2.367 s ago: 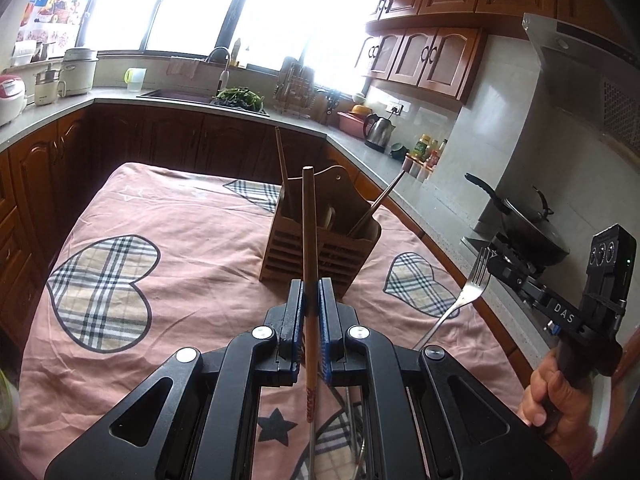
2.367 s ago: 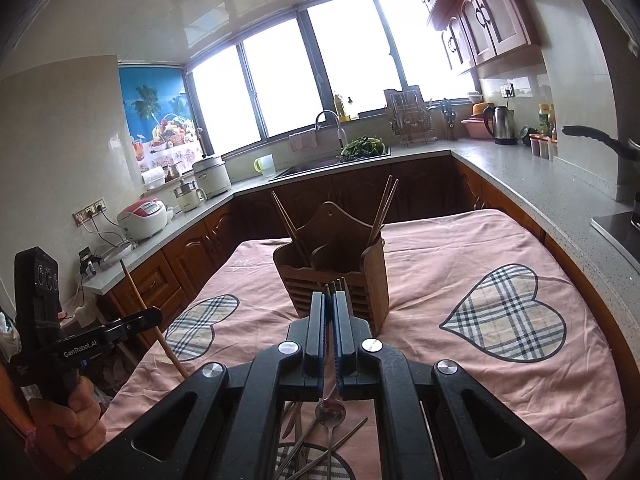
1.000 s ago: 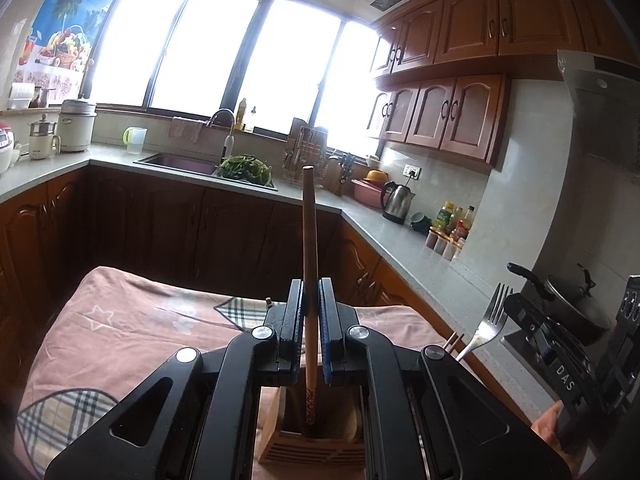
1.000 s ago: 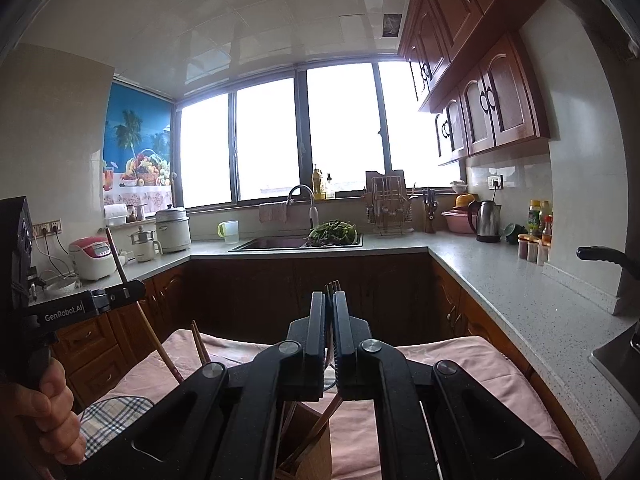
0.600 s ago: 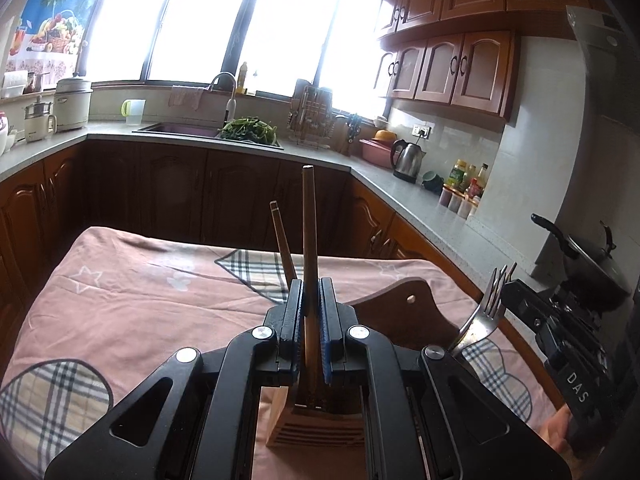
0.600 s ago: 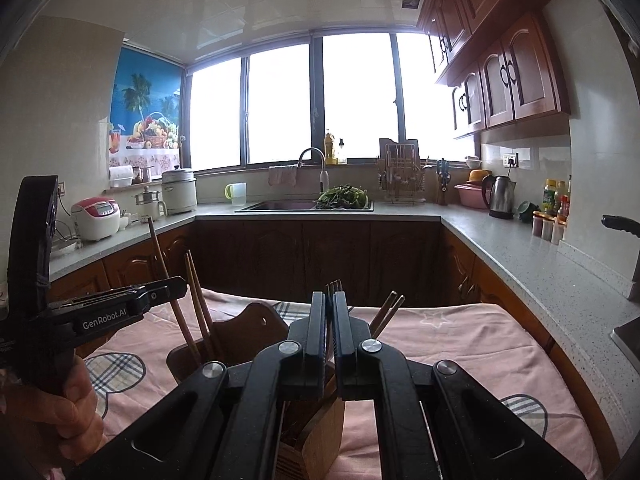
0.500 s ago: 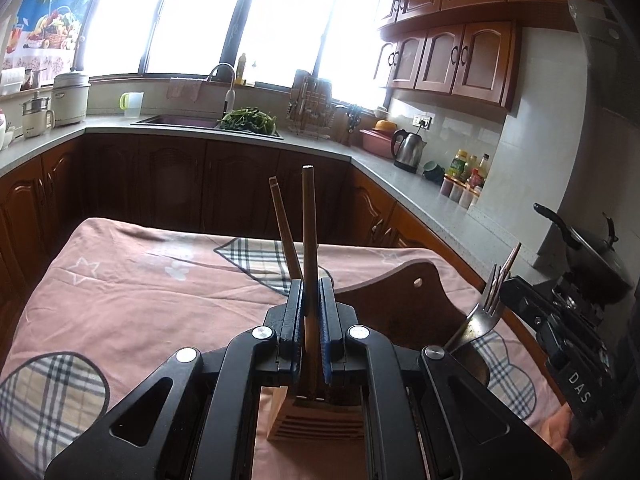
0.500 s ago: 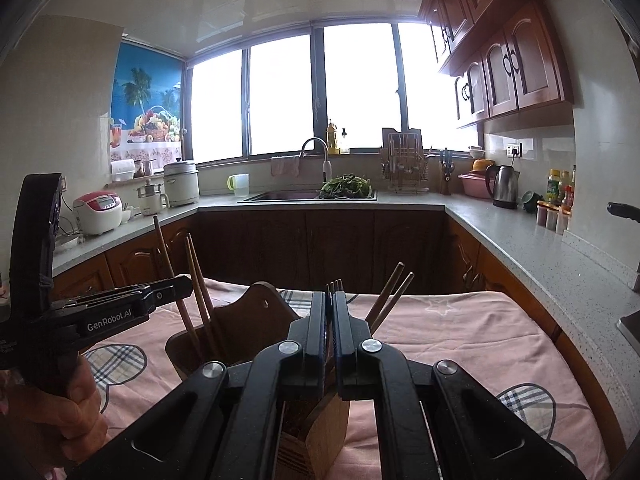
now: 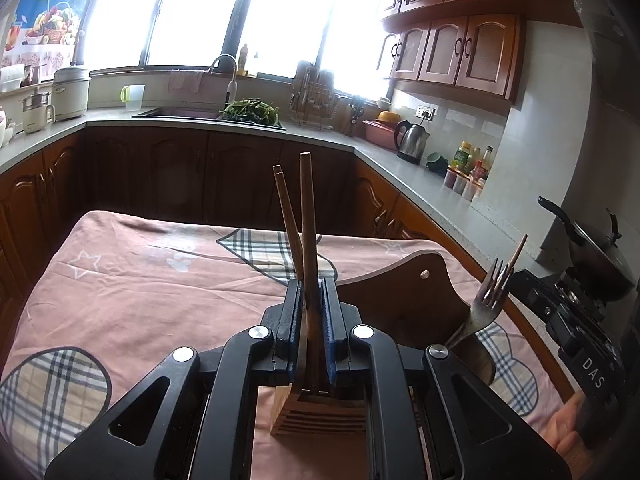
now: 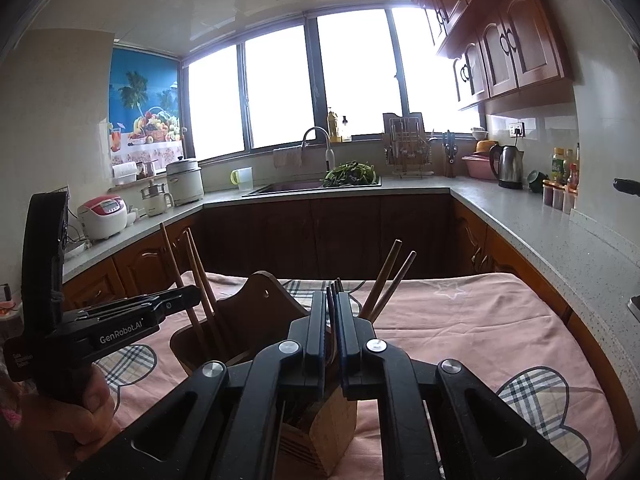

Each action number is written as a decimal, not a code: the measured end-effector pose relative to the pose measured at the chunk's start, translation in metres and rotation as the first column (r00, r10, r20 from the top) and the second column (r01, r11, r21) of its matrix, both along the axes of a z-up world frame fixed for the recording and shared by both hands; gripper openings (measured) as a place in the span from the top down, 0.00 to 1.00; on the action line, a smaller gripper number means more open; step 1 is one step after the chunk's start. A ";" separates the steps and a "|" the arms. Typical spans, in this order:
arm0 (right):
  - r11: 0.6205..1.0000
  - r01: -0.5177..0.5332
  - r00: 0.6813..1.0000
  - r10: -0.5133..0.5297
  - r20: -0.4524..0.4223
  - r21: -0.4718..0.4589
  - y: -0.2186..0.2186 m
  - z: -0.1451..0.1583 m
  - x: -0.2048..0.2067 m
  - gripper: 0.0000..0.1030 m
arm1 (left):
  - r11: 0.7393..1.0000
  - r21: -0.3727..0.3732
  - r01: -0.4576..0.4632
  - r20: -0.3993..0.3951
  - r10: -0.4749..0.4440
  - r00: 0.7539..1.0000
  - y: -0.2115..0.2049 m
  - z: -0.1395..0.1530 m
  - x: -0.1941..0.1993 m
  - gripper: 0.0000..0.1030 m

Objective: Organize utensils
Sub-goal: 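Open the left tool dropping the chopstick into the caddy while the right tool releases the fork, then move both open tools back over the remaining utensils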

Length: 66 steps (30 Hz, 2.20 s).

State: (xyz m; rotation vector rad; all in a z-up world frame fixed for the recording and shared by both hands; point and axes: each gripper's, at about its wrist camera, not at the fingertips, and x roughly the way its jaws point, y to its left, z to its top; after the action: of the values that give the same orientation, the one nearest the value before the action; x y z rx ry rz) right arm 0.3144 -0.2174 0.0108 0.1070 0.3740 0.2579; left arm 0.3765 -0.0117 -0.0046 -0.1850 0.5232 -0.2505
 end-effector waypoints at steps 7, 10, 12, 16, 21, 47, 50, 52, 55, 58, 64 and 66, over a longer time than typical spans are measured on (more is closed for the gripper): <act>0.998 0.012 1.000 -0.013 0.018 0.061 -0.011 0.012 -0.011 0.61 | 1.000 0.009 -0.027 0.021 0.027 0.999 0.003 0.006 -0.011 0.52; 0.995 0.020 1.000 -0.022 0.016 0.098 -0.019 0.017 -0.019 0.50 | 0.999 0.008 -0.032 0.014 0.032 0.999 0.006 0.008 -0.018 0.41; 0.991 0.030 0.999 -0.033 0.021 0.133 -0.027 0.020 -0.027 0.29 | 0.999 0.008 -0.044 0.009 0.044 0.999 0.010 0.009 -0.026 0.26; 0.980 0.029 0.999 -0.035 0.024 0.197 -0.041 0.019 -0.048 0.03 | 0.998 -0.017 -0.064 -0.008 0.064 0.998 0.024 0.006 -0.050 0.07; 0.973 0.040 0.999 -0.030 -0.044 0.228 -0.051 0.007 -0.067 0.03 | 0.996 -0.040 -0.083 -0.066 0.080 0.995 0.041 -0.005 -0.083 0.07; 0.958 0.063 0.977 -0.002 -0.212 0.281 -0.054 -0.039 -0.175 0.03 | 0.996 -0.018 -0.090 -0.219 0.084 0.972 0.049 -0.059 -0.208 0.07; 0.958 0.056 0.976 0.007 -0.218 0.280 -0.053 -0.043 -0.182 0.03 | 0.996 -0.008 -0.086 -0.227 0.082 0.970 0.047 -0.064 -0.216 0.07; 0.959 0.052 0.975 0.011 -0.222 0.278 -0.052 -0.044 -0.185 0.03 | 0.997 0.001 -0.080 -0.232 0.079 0.969 0.044 -0.067 -0.220 0.07; 0.959 0.047 0.972 0.020 -0.234 0.278 -0.050 -0.050 -0.188 0.03 | 0.997 0.007 -0.076 -0.239 0.075 0.968 0.041 -0.071 -0.224 0.07; 0.960 0.045 0.968 0.026 -0.249 0.276 -0.049 -0.056 -0.189 0.03 | 0.997 0.006 -0.073 -0.247 0.072 0.966 0.040 -0.074 -0.226 0.07; 0.962 0.046 0.962 0.030 -0.272 0.268 -0.048 -0.065 -0.188 0.03 | 0.998 0.025 -0.055 -0.268 0.060 0.962 0.034 -0.080 -0.224 0.07; 0.965 0.042 0.960 0.033 -0.279 0.260 -0.046 -0.067 -0.188 0.05 | 0.998 0.029 -0.050 -0.272 0.056 0.961 0.033 -0.081 -0.223 0.07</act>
State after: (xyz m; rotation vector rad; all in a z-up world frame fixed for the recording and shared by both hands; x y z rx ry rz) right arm 0.1266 -0.2638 -0.0562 0.4107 0.6217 0.2884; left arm 0.1540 0.0212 -0.0860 -0.2138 0.7931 -0.1670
